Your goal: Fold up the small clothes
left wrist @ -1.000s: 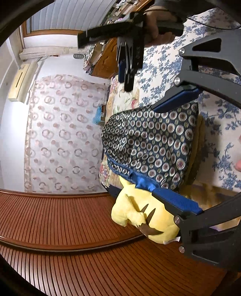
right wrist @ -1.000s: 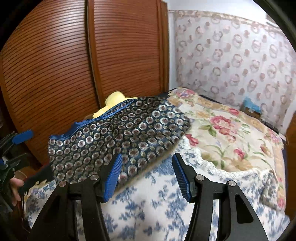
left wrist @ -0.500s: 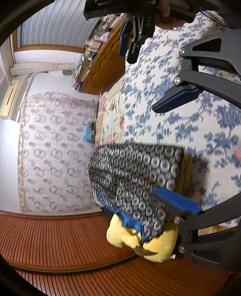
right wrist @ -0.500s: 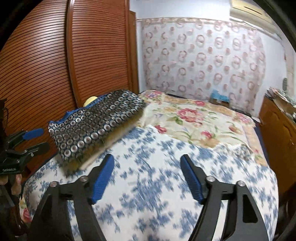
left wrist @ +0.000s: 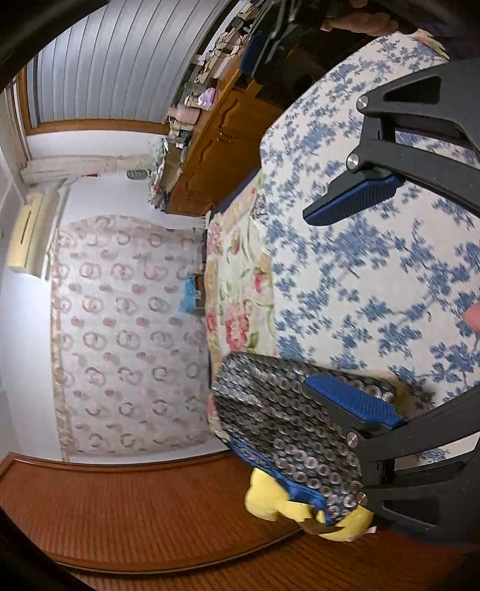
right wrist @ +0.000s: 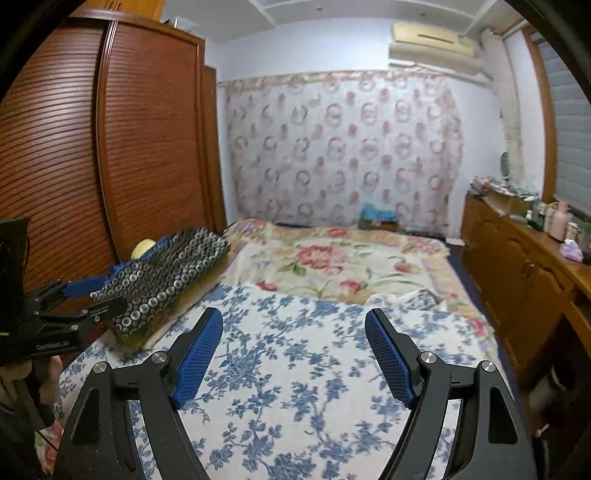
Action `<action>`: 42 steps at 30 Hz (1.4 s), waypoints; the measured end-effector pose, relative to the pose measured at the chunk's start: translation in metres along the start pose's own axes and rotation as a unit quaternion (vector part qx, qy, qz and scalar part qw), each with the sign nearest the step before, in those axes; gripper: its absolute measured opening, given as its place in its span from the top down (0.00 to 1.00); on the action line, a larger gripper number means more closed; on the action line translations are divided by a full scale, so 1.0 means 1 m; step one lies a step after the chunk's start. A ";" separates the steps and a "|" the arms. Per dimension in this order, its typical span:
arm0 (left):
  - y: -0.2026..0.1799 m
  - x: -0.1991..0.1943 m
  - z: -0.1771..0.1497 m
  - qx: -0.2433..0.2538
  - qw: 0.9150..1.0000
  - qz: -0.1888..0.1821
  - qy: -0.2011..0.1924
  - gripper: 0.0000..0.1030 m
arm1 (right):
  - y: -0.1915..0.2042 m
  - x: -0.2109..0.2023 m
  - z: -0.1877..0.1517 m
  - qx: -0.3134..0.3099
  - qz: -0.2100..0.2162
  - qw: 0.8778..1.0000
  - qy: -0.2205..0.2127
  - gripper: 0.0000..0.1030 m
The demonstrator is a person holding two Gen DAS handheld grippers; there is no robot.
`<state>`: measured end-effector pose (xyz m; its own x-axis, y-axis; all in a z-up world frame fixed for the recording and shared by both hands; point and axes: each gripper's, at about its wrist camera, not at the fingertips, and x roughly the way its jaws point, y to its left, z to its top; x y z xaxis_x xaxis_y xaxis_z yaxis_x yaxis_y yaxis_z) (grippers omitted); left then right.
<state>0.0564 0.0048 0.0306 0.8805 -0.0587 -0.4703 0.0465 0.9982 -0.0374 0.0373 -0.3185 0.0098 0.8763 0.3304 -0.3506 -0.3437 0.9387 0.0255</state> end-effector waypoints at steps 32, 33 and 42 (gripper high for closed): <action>-0.027 -0.025 0.018 0.011 0.999 -0.003 -0.036 0.19 | 0.014 -0.025 -0.023 0.010 -0.019 0.999 -0.036 0.21; -0.027 -0.026 0.018 0.011 0.999 -0.004 -0.036 0.19 | 0.013 -0.025 -0.023 0.009 -0.018 0.999 -0.036 0.21; -0.026 -0.030 0.019 0.012 0.999 -0.002 -0.041 0.19 | 0.010 -0.024 -0.023 0.011 -0.020 0.999 -0.039 0.21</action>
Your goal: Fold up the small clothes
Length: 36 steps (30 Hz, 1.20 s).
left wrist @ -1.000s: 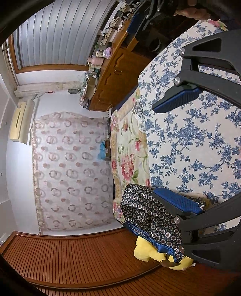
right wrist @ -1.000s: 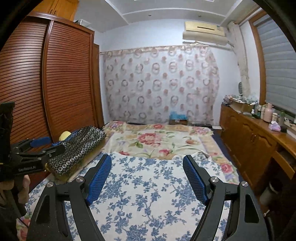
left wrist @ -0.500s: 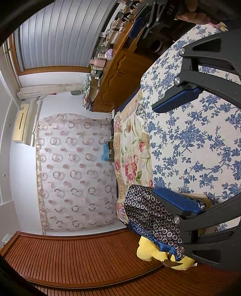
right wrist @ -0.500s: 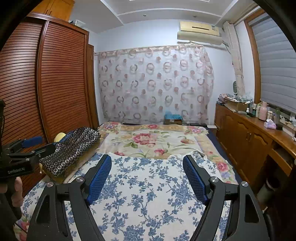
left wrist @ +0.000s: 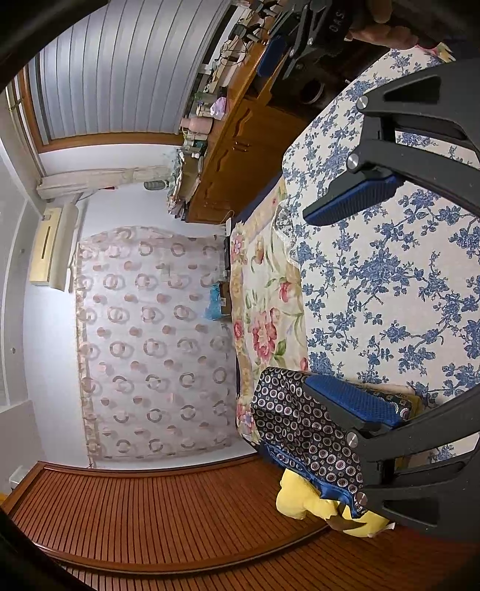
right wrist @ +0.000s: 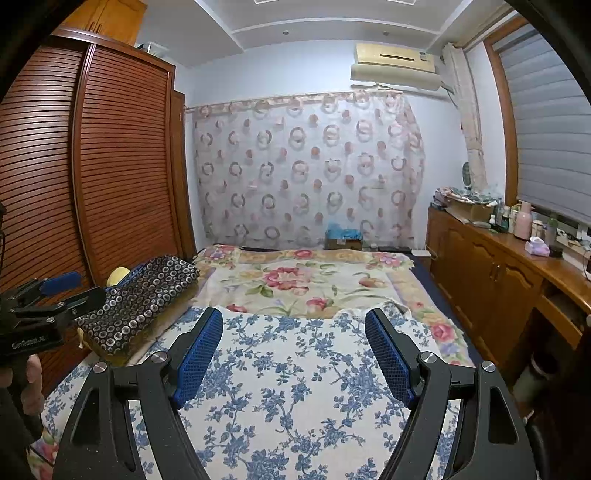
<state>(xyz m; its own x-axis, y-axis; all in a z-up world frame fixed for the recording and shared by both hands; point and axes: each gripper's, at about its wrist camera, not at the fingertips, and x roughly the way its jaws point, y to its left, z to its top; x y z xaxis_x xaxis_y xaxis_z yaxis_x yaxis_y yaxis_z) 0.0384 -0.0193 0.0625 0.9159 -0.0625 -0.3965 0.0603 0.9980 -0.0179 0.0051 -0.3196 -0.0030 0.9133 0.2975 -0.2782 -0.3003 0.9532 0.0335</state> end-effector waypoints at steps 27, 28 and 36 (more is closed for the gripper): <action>0.000 -0.002 -0.001 0.000 1.000 0.001 -0.002 0.19 | -0.003 0.000 -0.002 0.001 0.002 1.000 0.001 0.21; 0.000 -0.002 -0.001 0.001 1.000 0.001 -0.002 0.19 | -0.004 0.000 -0.002 0.001 0.002 1.000 0.000 0.21; 0.000 -0.002 -0.001 0.000 1.000 0.001 -0.003 0.19 | -0.004 0.001 -0.002 0.002 0.002 1.000 0.000 0.21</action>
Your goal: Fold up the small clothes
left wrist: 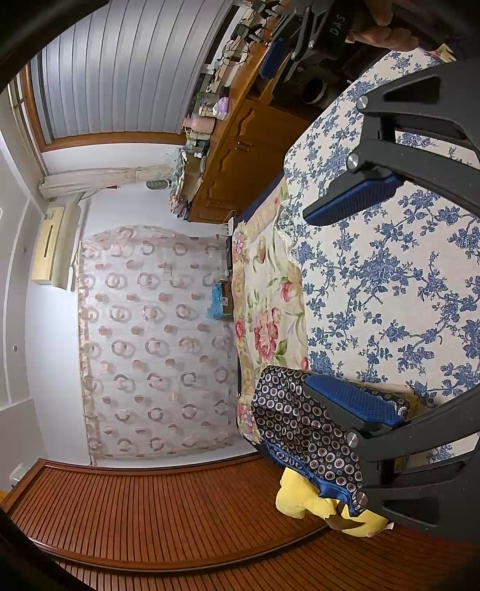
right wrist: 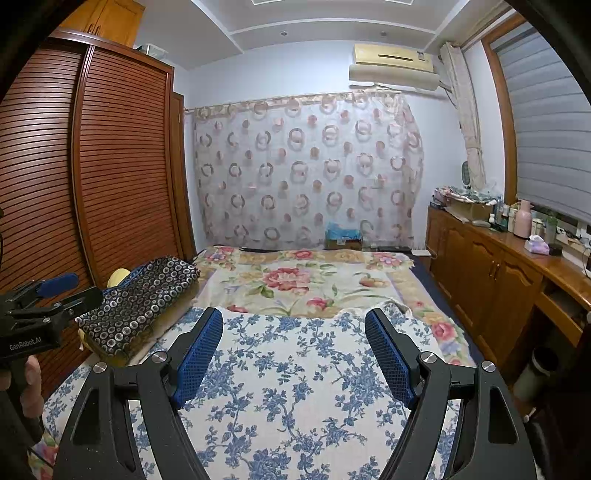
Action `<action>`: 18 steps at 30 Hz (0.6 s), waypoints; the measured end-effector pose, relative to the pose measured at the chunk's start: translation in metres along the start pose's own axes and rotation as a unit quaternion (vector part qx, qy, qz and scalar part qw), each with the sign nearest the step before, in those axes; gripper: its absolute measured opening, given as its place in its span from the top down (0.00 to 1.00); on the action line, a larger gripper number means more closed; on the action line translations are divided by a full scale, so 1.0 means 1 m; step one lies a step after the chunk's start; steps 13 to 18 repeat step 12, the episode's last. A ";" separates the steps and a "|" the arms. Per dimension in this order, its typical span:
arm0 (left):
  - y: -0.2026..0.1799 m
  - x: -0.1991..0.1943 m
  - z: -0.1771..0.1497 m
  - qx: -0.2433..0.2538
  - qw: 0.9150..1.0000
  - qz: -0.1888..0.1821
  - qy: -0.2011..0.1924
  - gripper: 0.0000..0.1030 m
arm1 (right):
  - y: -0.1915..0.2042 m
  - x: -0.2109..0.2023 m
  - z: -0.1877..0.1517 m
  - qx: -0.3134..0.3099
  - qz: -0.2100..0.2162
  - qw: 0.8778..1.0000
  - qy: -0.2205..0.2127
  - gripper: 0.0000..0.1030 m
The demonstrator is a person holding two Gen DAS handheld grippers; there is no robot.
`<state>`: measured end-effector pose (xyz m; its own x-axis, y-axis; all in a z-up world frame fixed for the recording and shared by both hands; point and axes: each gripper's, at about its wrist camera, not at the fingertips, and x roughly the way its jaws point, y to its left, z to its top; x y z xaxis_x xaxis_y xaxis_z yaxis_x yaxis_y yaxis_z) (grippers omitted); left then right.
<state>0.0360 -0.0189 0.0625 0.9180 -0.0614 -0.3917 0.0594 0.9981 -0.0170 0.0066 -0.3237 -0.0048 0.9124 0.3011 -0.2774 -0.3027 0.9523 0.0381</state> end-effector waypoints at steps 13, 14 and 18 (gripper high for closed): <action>-0.001 -0.001 0.000 0.000 1.000 0.000 -0.001 0.19 | 0.001 0.001 0.001 0.001 -0.001 1.000 -0.002 0.21; -0.001 -0.001 0.000 0.000 1.000 0.000 -0.001 0.19 | 0.001 0.001 0.001 0.001 -0.001 1.000 -0.002 0.21; -0.001 -0.001 0.000 0.000 1.000 0.000 -0.001 0.19 | 0.001 0.001 0.001 0.001 -0.001 1.000 -0.002 0.21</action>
